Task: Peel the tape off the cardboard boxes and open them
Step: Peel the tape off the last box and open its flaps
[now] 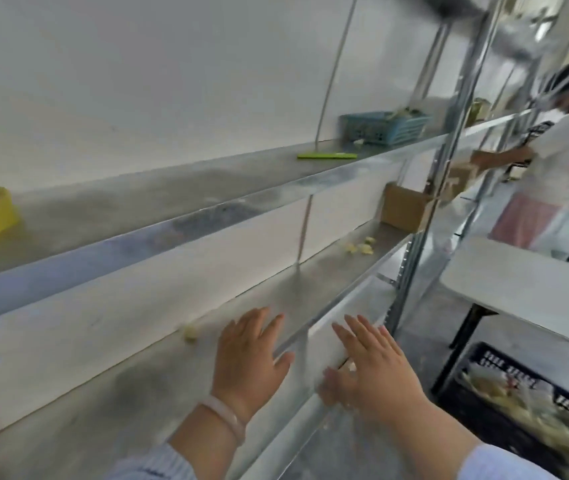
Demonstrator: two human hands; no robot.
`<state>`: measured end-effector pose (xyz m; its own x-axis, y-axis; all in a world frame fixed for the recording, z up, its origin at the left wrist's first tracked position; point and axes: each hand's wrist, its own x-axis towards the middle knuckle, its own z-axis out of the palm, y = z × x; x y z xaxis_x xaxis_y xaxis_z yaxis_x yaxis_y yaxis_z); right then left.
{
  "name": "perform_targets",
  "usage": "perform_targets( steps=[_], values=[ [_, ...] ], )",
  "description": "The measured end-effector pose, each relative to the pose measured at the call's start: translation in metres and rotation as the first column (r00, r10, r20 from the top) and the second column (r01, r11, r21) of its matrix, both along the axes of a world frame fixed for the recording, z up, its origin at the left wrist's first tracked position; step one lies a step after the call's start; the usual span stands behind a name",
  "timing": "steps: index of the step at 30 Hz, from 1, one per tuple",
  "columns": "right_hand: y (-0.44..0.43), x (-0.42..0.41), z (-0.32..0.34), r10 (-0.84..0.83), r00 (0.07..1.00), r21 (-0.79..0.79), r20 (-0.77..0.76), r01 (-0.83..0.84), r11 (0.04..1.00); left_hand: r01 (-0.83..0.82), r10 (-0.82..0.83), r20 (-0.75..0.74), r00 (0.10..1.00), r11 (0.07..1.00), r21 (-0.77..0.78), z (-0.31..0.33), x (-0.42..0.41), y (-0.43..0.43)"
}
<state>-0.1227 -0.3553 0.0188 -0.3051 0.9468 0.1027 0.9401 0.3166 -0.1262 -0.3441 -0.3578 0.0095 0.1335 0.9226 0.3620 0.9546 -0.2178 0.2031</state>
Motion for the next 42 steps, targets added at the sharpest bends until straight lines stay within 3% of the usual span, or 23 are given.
perform_targets(
  steps=[4, 10, 21, 30, 35, 42],
  values=[
    [0.023, 0.076, 0.018, -0.097, 0.994, 0.092, -0.056, 0.102, 0.991, 0.107, -0.108, 0.005, 0.994, 0.992, 0.060, 0.014, 0.077, 0.055],
    [0.062, 0.147, 0.032, -0.206, 0.974, 0.105, -0.095, 0.216, 0.971, 0.229, -0.234, 0.014, 0.972, 0.962, 0.147, 0.036, 0.167, 0.125],
    [0.215, 0.220, 0.023, -0.352, 0.926, 0.046, -0.138, 0.361, 0.931, 0.308, -0.318, 0.041, 0.947, 0.937, 0.163, 0.012, 0.237, 0.297],
    [0.362, 0.246, 0.013, -0.369, 0.905, 0.002, -0.210, 0.378, 0.926, 0.311, -0.319, 0.073, 0.945, 0.945, 0.099, 0.005, 0.263, 0.448],
    [0.424, 0.259, 0.020, -0.330, 0.906, 0.050, -0.264, 0.355, 0.934, 0.295, -0.299, 0.048, 0.953, 0.952, 0.078, 0.002, 0.274, 0.494],
    [0.531, 0.289, 0.000, -0.272, 0.914, -0.009, -0.302, 0.282, 0.959, 0.263, -0.268, 0.053, 0.962, 0.961, 0.090, -0.001, 0.309, 0.558]
  ],
)
